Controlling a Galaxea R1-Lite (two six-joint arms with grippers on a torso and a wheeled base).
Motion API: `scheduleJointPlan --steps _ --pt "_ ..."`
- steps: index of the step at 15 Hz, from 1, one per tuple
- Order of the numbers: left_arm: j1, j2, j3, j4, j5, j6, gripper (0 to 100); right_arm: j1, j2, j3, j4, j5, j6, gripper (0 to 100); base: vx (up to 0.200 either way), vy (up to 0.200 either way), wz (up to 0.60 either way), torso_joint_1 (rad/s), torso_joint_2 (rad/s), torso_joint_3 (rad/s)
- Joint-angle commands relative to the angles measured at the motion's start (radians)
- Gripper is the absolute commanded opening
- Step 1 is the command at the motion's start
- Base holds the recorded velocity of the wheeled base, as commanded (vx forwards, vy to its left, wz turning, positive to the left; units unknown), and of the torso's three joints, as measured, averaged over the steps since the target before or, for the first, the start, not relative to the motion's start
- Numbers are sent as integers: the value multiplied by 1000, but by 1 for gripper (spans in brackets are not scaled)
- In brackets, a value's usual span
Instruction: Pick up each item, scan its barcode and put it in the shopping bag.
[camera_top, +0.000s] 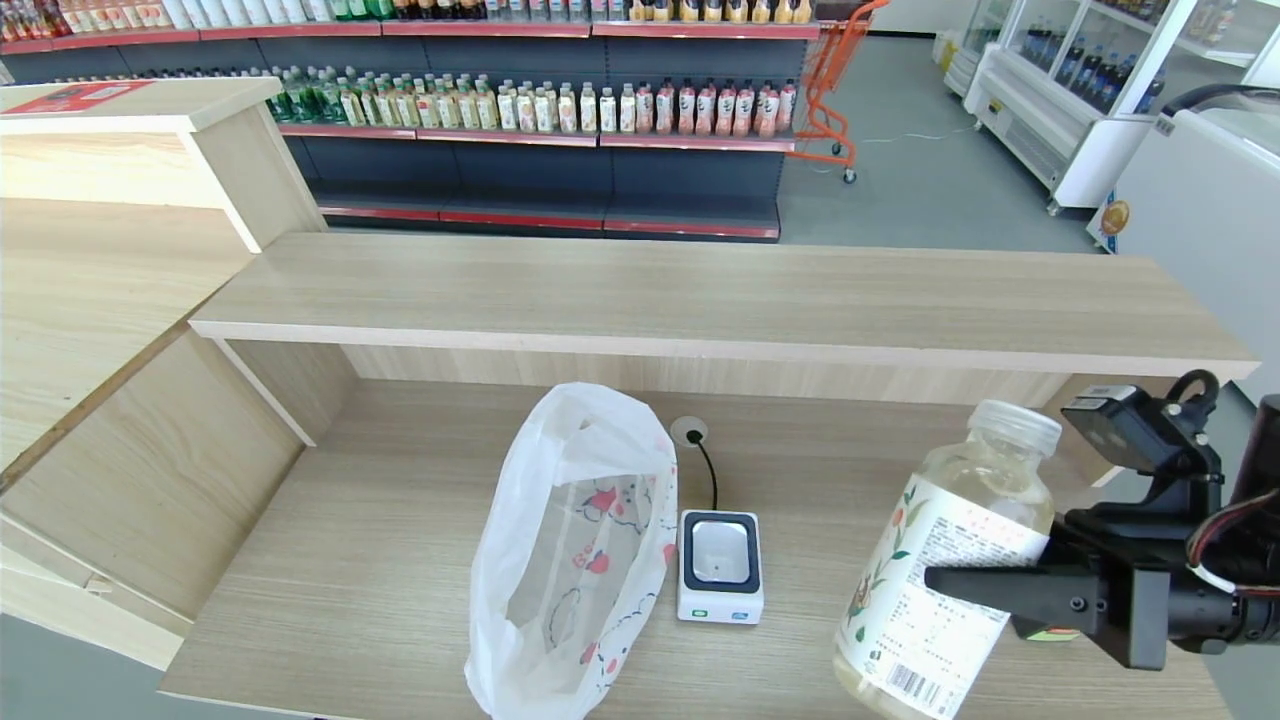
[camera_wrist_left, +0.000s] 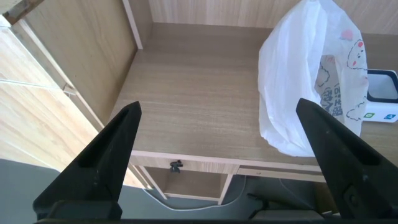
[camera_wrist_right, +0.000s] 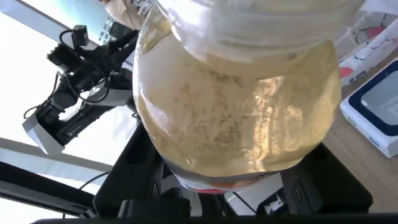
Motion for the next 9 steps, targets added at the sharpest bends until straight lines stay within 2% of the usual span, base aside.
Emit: scheduleJointPlan --steps 1,6,9 --pt "0 0 0 0 2 0 100 31 -1 1 -5 4 0 0 0 0 0 0 0 0" --pt "0 0 0 0 0 0 100 111 -16 24 7 -11 1 0 0 0 0 0 0 0" --pt "0 0 0 0 0 0 100 172 -19 13 76 -114 1 0 0 0 0 0 0 0"
